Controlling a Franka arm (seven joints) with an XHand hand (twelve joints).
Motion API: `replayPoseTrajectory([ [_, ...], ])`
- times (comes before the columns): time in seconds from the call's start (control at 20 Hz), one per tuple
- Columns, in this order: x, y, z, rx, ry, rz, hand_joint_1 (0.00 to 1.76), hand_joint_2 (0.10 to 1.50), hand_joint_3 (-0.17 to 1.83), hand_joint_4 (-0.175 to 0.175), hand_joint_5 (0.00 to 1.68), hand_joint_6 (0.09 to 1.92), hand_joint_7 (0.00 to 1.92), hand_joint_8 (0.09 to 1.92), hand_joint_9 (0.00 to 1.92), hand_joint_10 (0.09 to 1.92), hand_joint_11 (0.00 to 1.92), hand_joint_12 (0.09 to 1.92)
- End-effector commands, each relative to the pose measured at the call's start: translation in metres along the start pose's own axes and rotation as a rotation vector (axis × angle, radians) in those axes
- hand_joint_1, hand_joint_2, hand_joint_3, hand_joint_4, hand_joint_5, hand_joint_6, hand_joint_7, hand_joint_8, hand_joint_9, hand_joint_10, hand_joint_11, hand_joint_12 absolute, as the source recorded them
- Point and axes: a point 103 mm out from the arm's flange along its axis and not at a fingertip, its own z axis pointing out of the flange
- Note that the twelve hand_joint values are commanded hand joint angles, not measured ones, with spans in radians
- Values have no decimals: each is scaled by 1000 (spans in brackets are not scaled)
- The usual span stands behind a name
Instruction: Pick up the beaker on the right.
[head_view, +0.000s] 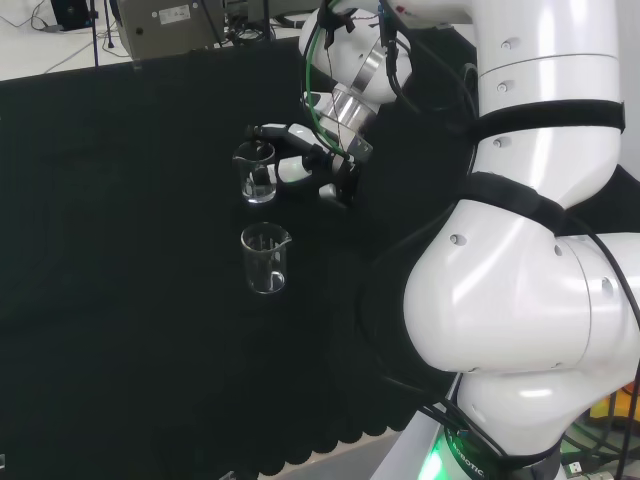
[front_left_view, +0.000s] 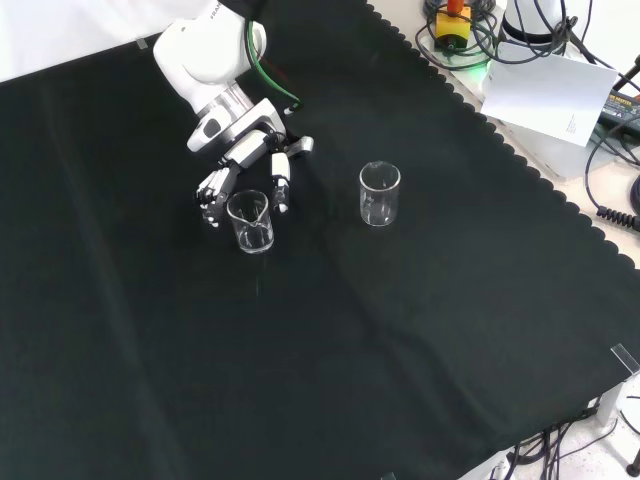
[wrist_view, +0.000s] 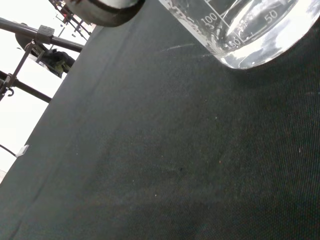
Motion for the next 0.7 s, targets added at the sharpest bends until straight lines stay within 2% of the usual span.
replayPoseTrajectory([
  [0.05, -1, 2, 5, -9, 16, 5, 907, 879, -175, -24, 419, 87, 239, 641, 415, 600, 52, 1385],
  [0.3, -2, 5, 9, -19, 44, 1, 909, 881, -175, -25, 421, 87, 241, 645, 424, 595, 66, 1382],
  [0.5, -1, 9, 13, -9, 31, -12, 909, 882, -175, -25, 418, 87, 240, 646, 427, 593, 71, 1380],
  [0.7, -1, 12, 16, -21, 40, -3, 908, 883, -175, -26, 415, 87, 227, 642, 425, 588, 74, 1377],
])
